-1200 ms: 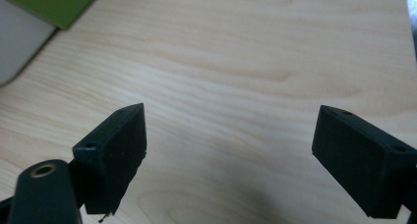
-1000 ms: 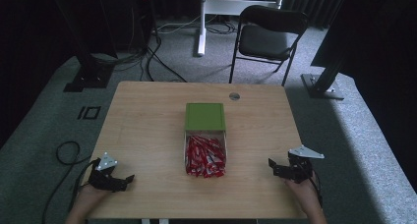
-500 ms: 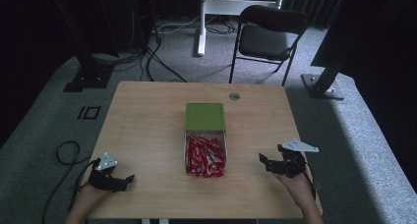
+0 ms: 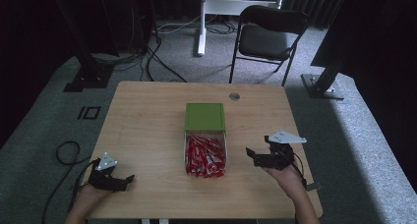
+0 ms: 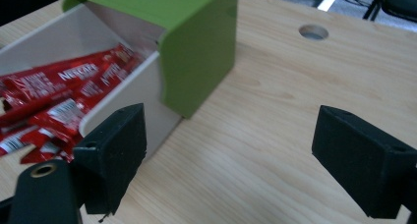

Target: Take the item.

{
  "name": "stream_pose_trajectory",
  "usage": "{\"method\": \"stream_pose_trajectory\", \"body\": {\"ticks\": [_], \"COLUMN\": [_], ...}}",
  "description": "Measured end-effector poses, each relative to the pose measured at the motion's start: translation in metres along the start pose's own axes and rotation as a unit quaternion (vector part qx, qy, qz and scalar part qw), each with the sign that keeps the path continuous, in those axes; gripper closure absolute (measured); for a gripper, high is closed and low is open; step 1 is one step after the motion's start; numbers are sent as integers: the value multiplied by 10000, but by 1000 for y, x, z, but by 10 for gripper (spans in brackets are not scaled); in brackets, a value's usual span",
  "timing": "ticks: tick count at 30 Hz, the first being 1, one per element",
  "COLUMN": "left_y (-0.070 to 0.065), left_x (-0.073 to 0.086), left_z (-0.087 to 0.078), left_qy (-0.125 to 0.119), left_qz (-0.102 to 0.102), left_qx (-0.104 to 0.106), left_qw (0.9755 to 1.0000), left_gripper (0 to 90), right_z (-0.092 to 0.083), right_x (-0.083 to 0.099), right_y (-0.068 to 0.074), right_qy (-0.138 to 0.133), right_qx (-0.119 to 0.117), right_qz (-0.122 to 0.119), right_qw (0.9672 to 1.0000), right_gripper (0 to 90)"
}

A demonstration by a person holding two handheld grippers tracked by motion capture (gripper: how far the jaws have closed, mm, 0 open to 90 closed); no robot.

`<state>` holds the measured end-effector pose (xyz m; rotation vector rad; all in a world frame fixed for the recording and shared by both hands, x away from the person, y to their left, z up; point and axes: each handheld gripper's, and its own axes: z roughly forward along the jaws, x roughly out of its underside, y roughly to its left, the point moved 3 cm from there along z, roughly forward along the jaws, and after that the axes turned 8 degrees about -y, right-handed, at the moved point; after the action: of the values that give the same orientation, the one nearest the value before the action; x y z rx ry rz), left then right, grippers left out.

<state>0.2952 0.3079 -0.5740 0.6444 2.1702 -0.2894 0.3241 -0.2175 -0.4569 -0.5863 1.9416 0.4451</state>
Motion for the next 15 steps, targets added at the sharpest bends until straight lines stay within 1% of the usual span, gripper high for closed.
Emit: {"method": "stream_pose_trajectory", "body": {"ticks": [5,9,15], "left_y": [0,0,0], "left_x": [0,0,0], "left_z": [0,0,0], "left_qy": [1,1,-3], "left_qz": [0,0,-5], "left_qx": [0,0,-1], "left_qw": [10000,10000,10000], "left_gripper": [7,7,6], "right_z": [7,13,22], "right_x": [-8,-13,-19], "right_y": [14,24,38], "right_qy": [14,-6,-3], "right_qx": [-169,-369,-597], "right_qz": [-196,-259,-387], "right_qw": [9997,9990,9975], "right_gripper": [132,132,142]}}
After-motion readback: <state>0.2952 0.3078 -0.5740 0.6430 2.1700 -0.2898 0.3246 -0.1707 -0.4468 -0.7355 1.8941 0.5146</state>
